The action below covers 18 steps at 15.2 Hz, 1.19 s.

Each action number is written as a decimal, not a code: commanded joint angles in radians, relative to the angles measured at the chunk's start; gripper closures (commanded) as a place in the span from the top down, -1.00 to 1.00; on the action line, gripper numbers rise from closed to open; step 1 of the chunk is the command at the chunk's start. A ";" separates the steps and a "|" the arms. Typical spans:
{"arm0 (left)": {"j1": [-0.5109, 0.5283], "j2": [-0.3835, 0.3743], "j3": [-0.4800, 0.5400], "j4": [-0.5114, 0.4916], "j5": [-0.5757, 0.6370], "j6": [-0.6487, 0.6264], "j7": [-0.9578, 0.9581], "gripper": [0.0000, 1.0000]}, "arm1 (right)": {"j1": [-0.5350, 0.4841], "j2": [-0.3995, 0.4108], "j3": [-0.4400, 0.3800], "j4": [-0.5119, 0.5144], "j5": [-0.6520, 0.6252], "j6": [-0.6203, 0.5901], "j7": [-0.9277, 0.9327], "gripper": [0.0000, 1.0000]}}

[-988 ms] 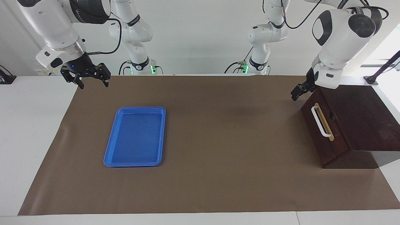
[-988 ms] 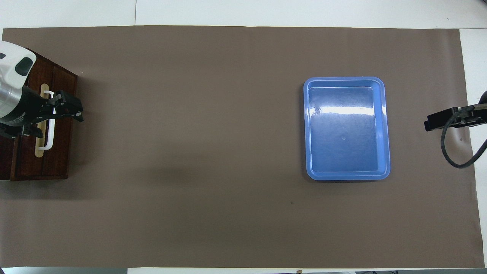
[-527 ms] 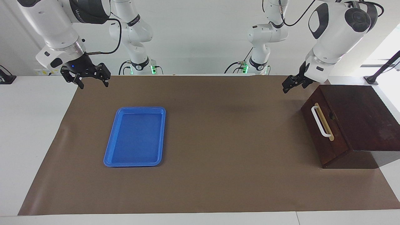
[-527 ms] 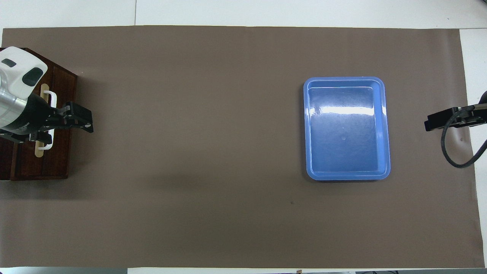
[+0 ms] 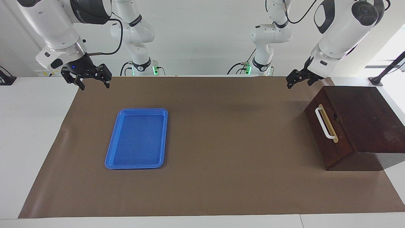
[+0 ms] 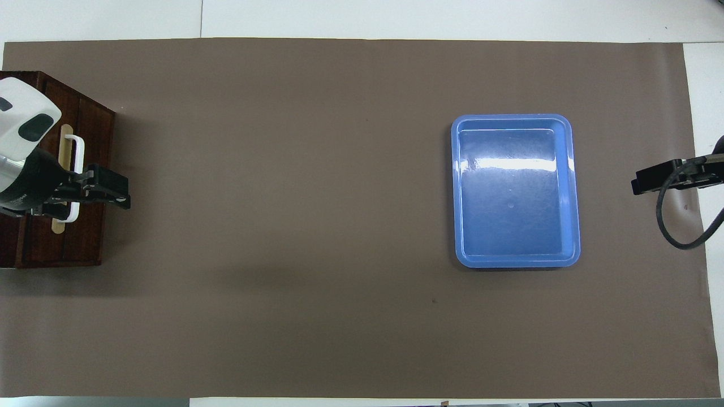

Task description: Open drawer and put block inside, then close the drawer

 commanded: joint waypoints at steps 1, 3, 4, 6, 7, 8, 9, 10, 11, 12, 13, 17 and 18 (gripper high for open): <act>-0.024 -0.017 0.025 -0.010 -0.014 -0.017 0.019 1.00 | -0.021 -0.008 0.009 -0.003 -0.017 0.005 -0.028 1.00; -0.006 -0.018 0.018 -0.012 -0.014 -0.025 0.032 1.00 | -0.019 -0.008 0.009 -0.003 -0.017 0.005 -0.026 1.00; 0.019 -0.015 0.001 -0.007 -0.013 -0.025 0.033 1.00 | -0.018 -0.009 0.009 -0.003 -0.017 0.006 -0.023 1.00; 0.051 -0.015 -0.032 -0.006 -0.013 -0.026 0.035 1.00 | -0.018 -0.009 0.010 -0.004 -0.017 0.006 -0.023 1.00; 0.048 -0.015 -0.030 -0.004 -0.013 -0.026 0.035 1.00 | -0.018 -0.009 0.010 -0.004 -0.017 0.005 -0.026 1.00; 0.047 -0.017 -0.030 -0.007 -0.011 -0.023 0.035 1.00 | -0.018 -0.009 0.010 -0.004 -0.017 0.005 -0.028 1.00; 0.045 -0.017 -0.029 -0.007 -0.008 -0.023 0.035 1.00 | -0.019 -0.009 0.010 -0.004 -0.017 0.005 -0.029 1.00; 0.044 -0.015 -0.027 -0.004 -0.004 -0.020 0.036 1.00 | -0.018 -0.009 0.010 -0.004 -0.017 0.005 -0.030 1.00; 0.045 -0.017 -0.027 -0.007 -0.004 -0.011 0.036 1.00 | -0.018 -0.009 0.010 -0.004 -0.017 0.003 -0.028 1.00; 0.047 -0.018 -0.026 -0.009 -0.002 -0.013 0.035 1.00 | -0.018 -0.009 0.010 -0.004 -0.017 0.003 -0.028 1.00; 0.051 -0.018 -0.027 -0.009 -0.002 -0.014 0.033 1.00 | -0.018 -0.009 0.010 -0.004 -0.017 0.005 -0.028 1.00; 0.067 -0.023 -0.027 -0.017 -0.002 -0.008 0.032 1.00 | -0.018 -0.009 0.010 -0.004 -0.017 0.003 -0.028 1.00; 0.068 -0.023 -0.027 -0.017 -0.002 -0.006 0.033 1.00 | -0.018 -0.009 0.010 -0.004 -0.017 0.003 -0.028 1.00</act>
